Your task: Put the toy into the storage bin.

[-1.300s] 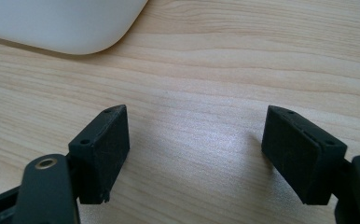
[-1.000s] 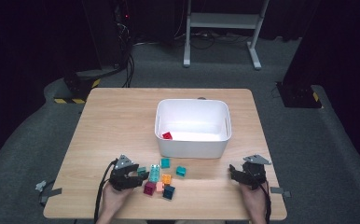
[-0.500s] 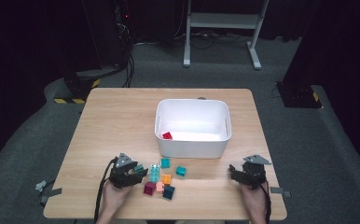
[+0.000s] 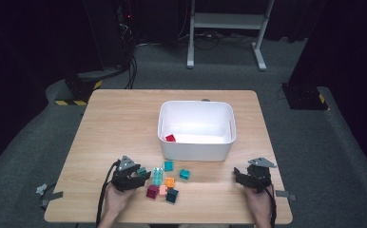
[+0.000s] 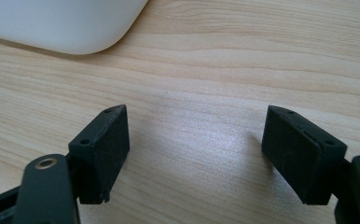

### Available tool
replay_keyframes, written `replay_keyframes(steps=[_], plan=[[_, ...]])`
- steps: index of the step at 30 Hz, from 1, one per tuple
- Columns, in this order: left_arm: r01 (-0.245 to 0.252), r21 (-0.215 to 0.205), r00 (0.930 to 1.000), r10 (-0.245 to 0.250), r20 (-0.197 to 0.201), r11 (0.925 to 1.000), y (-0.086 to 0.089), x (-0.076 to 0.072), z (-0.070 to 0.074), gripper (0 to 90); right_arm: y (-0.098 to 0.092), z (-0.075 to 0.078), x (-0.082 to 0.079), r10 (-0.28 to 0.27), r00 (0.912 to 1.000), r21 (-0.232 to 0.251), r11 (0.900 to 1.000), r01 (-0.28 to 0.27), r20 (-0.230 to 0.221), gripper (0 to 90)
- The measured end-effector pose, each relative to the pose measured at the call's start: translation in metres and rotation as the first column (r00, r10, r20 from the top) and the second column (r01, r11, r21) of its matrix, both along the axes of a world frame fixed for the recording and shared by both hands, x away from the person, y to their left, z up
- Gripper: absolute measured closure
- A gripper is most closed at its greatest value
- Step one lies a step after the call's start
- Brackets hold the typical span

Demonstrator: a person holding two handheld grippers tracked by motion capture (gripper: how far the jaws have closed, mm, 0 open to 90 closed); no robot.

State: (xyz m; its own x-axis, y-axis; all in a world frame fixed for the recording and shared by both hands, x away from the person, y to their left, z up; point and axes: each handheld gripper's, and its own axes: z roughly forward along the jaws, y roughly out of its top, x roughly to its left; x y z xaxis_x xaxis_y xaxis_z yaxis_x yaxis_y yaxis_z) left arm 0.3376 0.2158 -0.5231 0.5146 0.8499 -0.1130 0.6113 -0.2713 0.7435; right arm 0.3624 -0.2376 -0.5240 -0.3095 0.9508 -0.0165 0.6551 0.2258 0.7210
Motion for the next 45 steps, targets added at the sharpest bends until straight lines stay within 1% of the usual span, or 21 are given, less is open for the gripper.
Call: replay_keyframes(steps=[5, 6, 9, 19, 21, 22, 23, 25, 26, 27, 28, 35, 36, 45], plan=[[0.001, -0.001, 1.0000, -0.001, -0.001, 1.0000, 0.000, 0.000, 0.000, 41.7, 0.000, 0.000, 0.000, 0.000, 1.0000, -0.001, 1.000, 0.000, 0.000, 23.1], [-0.001, -0.016, 1.0000, 0.001, -0.003, 0.9999, 0.001, 0.000, 0.000, 42.0, 0.000, 0.000, 0.000, 0.000, 1.0000, 0.000, 1.000, 0.000, 0.000, 23.1], [-0.001, -0.026, 1.0000, 0.001, -0.007, 0.9997, 0.002, 0.001, 0.000, 42.7, 0.000, 0.000, 0.000, 0.000, 1.0000, 0.000, 1.000, 0.000, 0.000, 23.1], [-0.005, -0.023, 1.0000, 0.005, -0.006, 0.9997, 0.001, 0.000, 0.000, 42.2, 0.000, 0.000, 0.000, 0.001, 1.0000, -0.001, 1.000, -0.001, 0.000, 23.1], [-0.006, 0.000, 1.0000, 0.006, 0.007, 1.0000, -0.001, 0.000, -0.001, 41.8, 0.000, 0.000, 0.000, 0.001, 1.0000, -0.001, 1.000, -0.001, 0.000, 23.1], [-0.008, 0.031, 0.9998, 0.008, 0.020, 0.9995, -0.005, -0.001, -0.001, 40.6, 0.000, 0.000, 0.000, 0.001, 1.0000, -0.001, 1.000, -0.001, 0.000, 23.1], [-0.008, 0.031, 0.9998, 0.008, 0.020, 0.9995, -0.005, -0.001, -0.001, 40.1, 0.000, 0.000, 0.000, 0.001, 1.0000, -0.001, 1.000, -0.001, 0.000, 23.1], [-0.010, 0.054, 0.9995, 0.009, 0.031, 0.9985, -0.008, -0.002, -0.001, 39.7, 0.000, 0.000, 0.000, 0.001, 1.0000, -0.001, 1.000, -0.001, 0.000, 23.1], [-0.008, 0.075, 0.9991, 0.005, 0.042, 0.9971, -0.010, -0.002, -0.002, 39.1, 0.000, 0.000, 0.000, 0.001, 1.0000, -0.001, 1.000, -0.001, 0.000, 23.1], [-0.008, 0.075, 0.9991, 0.005, 0.042, 0.9971, -0.010, -0.002, -0.002, 38.7, 0.000, 0.000, 0.000, 0.001, 1.0000, -0.001, 1.000, -0.001, 0.000, 23.1], [-0.010, 0.097, 0.9985, 0.004, 0.054, 0.9952, -0.013, -0.004, -0.002, 38.4, 0.000, 0.000, 0.000, 0.004, 1.0000, -0.002, 1.000, -0.004, 0.001, 23.1], [-0.015, 0.089, 0.9976, 0.008, 0.068, 0.9959, -0.013, -0.005, -0.004, 38.0, 0.000, 0.000, 0.000, 0.004, 1.0000, -0.001, 1.000, -0.004, 0.000, 23.1], [-0.014, 0.087, 0.9975, 0.008, 0.070, 0.9961, -0.012, -0.005, -0.004, 39.6, 0.000, 0.000, 0.000, 0.004, 1.0000, -0.001, 1.000, -0.004, 0.000, 23.1], [-0.010, 0.088, 0.9975, 0.004, 0.071, 0.9961, -0.011, -0.006, -0.004, 40.2, 0.000, 0.000, 0.000, 0.005, 1.0000, -0.001, 1.000, -0.005, 0.000, 23.1]])
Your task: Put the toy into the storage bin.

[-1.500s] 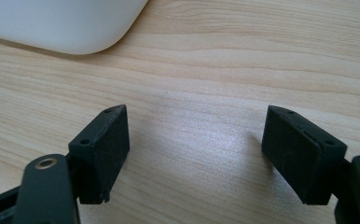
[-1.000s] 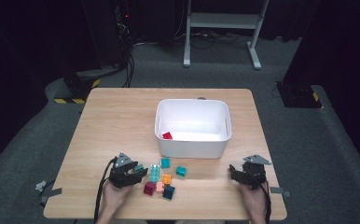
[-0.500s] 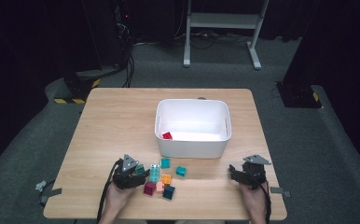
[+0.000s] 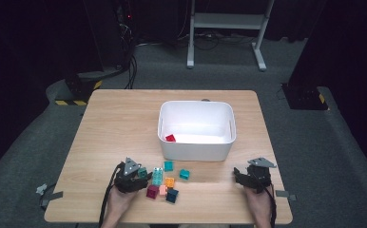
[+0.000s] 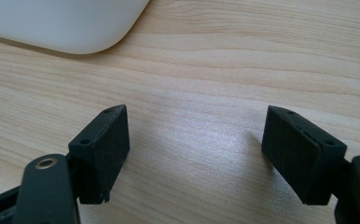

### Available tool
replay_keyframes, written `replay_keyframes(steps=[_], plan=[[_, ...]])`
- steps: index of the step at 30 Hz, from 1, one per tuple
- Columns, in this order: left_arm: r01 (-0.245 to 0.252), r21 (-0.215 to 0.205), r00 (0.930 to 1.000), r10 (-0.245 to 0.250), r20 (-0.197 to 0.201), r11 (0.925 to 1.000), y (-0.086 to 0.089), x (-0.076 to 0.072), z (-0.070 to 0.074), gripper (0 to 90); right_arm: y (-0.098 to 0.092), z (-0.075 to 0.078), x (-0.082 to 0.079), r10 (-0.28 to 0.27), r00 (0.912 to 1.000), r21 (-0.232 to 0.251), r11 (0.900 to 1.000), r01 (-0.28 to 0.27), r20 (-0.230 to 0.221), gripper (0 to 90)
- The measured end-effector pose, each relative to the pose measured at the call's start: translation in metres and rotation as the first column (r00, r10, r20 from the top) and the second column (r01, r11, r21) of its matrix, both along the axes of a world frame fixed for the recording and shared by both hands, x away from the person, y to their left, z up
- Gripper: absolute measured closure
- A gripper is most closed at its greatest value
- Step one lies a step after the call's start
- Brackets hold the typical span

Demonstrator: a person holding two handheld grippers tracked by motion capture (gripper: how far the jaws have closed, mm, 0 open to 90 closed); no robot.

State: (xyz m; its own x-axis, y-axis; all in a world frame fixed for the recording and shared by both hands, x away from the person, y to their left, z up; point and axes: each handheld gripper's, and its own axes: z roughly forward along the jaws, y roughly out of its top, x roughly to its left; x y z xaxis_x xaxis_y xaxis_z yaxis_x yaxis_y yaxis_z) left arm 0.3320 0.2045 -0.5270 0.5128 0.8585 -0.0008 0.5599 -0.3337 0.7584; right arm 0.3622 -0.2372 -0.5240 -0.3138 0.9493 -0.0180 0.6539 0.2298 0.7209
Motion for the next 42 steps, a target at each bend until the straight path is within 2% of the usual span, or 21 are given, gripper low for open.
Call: replay_keyframes(steps=[18, 30, 32, 36, 42], plan=[[0.030, -0.033, 0.9990, -0.031, -0.031, 0.9990, 0.007, -0.001, 0.004, 40.6, 0.000, 0.000, 0.000, 0.000, 1.0000, 0.000, 1.000, 0.000, 0.000, 23.1], [0.046, -0.074, 0.9981, -0.049, -0.036, 0.9961, 0.013, 0.000, 0.021, 40.7, 0.000, 0.000, 0.000, 0.000, 1.0000, 0.000, 1.000, 0.000, 0.000, 23.1], [0.051, -0.092, 0.9974, -0.055, -0.046, 0.9944, 0.014, 0.001, 0.024, 40.7, 0.000, 0.000, 0.000, 0.000, 1.0000, 0.000, 1.000, 0.000, 0.000, 23.1], [0.054, -0.098, 0.9965, -0.060, -0.058, 0.9937, 0.015, 0.006, 0.027, 40.7, 0.000, 0.000, 0.000, 0.000, 1.0000, 0.000, 1.000, 0.000, 0.000, 23.1], [0.065, -0.119, 0.9963, -0.071, -0.048, 0.9908, 0.017, 0.009, 0.038, 40.7, 0.000, 0.000, 0.000, 0.000, 1.0000, 0.000, 1.000, 0.000, 0.000, 23.1]])
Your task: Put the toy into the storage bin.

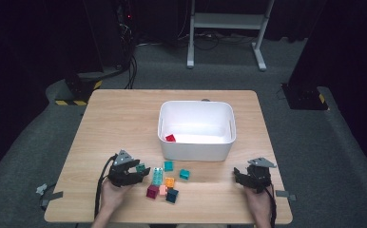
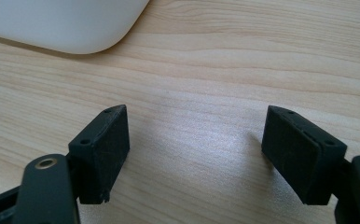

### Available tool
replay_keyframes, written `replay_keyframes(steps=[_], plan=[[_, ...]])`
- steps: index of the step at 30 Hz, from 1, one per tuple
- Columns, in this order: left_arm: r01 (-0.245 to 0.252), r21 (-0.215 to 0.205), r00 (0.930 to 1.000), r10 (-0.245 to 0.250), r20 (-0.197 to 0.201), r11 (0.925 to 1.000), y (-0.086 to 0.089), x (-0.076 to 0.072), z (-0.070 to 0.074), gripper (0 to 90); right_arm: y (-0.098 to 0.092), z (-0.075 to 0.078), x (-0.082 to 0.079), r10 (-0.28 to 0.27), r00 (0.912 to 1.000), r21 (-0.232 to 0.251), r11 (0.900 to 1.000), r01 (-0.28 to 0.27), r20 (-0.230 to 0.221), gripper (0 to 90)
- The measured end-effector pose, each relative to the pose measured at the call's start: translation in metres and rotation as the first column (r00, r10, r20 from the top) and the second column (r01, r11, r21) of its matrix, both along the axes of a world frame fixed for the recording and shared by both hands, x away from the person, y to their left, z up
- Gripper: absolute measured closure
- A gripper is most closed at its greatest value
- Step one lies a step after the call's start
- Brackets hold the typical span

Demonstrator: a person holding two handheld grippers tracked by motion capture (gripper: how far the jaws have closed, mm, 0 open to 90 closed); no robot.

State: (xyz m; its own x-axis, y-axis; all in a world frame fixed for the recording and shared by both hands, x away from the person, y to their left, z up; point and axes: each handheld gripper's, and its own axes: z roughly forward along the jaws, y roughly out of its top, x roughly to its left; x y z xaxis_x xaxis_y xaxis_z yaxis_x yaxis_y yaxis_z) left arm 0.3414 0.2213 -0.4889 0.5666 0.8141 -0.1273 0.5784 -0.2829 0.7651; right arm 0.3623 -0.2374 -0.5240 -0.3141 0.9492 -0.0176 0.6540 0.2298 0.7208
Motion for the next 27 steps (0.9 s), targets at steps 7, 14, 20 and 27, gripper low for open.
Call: replay_keyframes(steps=[7, 14, 20, 27], plan=[[0.015, -0.034, 0.9999, -0.015, 0.008, 0.9993, 0.004, 0.006, 0.019, 40.7, 0.000, 0.000, 0.000, 0.000, 1.0000, 0.000, 1.000, 0.000, 0.000, 23.1], [0.041, -0.038, 0.9990, -0.040, 0.021, 0.9984, 0.005, 0.015, 0.041, 40.7, 0.000, 0.000, 0.000, 0.000, 1.0000, 0.000, 1.000, 0.000, 0.000, 23.1], [0.049, -0.085, 0.9982, -0.046, 0.038, 0.9951, 0.005, 0.023, 0.064, 40.8, 0.000, 0.000, 0.000, 0.000, 1.0000, 0.001, 1.000, 0.000, -0.001, 23.0], [0.080, -0.087, 0.9956, -0.075, 0.057, 0.9930, -0.002, 0.032, 0.090, 40.8, 0.000, 0.000, 0.000, 0.002, 1.0000, 0.000, 1.000, -0.002, -0.003, 23.1]])
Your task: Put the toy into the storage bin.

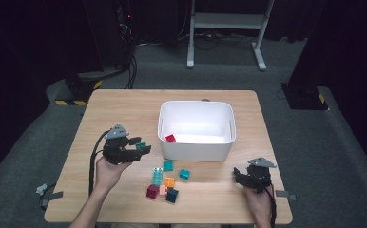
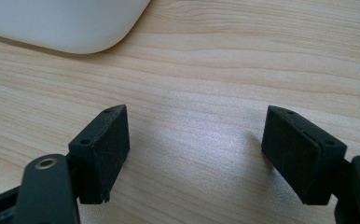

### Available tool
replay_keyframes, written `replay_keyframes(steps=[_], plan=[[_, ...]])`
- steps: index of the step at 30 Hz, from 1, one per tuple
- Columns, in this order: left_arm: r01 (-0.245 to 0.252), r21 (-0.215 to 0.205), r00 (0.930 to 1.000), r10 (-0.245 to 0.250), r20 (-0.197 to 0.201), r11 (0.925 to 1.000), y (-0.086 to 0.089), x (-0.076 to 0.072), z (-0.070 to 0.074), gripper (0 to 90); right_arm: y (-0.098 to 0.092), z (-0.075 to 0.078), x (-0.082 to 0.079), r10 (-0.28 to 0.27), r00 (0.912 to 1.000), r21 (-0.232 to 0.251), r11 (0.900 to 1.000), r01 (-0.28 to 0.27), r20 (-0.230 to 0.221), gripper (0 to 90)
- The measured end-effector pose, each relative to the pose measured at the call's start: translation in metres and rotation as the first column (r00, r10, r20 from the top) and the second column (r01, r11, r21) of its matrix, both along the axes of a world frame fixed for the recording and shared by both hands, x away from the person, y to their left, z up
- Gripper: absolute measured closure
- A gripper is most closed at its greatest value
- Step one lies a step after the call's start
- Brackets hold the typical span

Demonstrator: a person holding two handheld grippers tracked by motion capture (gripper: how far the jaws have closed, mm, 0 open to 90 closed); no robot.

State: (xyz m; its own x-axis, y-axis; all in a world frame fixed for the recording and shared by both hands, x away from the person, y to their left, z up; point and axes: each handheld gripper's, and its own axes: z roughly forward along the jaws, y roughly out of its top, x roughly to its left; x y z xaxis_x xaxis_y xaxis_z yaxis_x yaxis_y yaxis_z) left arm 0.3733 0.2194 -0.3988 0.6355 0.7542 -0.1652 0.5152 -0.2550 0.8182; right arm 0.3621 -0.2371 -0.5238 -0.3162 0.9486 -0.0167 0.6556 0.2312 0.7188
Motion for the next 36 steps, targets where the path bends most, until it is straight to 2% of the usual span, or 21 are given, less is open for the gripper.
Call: replay_keyframes(steps=[4, 10, 17, 26, 31, 36], plan=[[0.024, -0.002, 0.9996, -0.024, 0.014, 0.9997, -0.008, 0.007, 0.015, 40.7, 0.000, 0.000, 0.000, 0.002, 1.0000, 0.001, 1.000, -0.002, -0.001, 23.1], [0.044, -0.024, 0.9988, -0.044, 0.020, 0.9987, -0.018, 0.017, 0.025, 40.8, 0.000, 0.000, 0.000, 0.004, 1.0000, -0.002, 1.000, -0.004, 0.001, 23.1], [0.084, -0.014, 0.9959, -0.083, 0.035, 0.9964, -0.041, 0.031, 0.036, 40.8, 0.000, 0.000, 0.000, 0.004, 1.0000, -0.001, 1.000, -0.004, 0.000, 23.1], [0.090, -0.052, 0.9955, -0.089, 0.032, 0.9946, -0.066, 0.048, 0.038, 40.8, 0.001, 0.000, 0.000, 0.005, 1.0000, -0.002, 1.000, -0.005, 0.003, 23.1], [0.095, -0.035, 0.9947, -0.094, 0.043, 0.9949, -0.078, 0.053, 0.040, 40.8, 0.000, 0.000, -0.001, 0.006, 1.0000, -0.001, 1.000, -0.006, 0.001, 23.1], [0.084, -0.032, 0.9961, -0.083, 0.029, 0.9959, -0.085, 0.059, 0.035, 40.7, 0.000, 0.000, -0.001, 0.007, 1.0000, 0.000, 1.000, -0.007, 0.002, 23.1]])
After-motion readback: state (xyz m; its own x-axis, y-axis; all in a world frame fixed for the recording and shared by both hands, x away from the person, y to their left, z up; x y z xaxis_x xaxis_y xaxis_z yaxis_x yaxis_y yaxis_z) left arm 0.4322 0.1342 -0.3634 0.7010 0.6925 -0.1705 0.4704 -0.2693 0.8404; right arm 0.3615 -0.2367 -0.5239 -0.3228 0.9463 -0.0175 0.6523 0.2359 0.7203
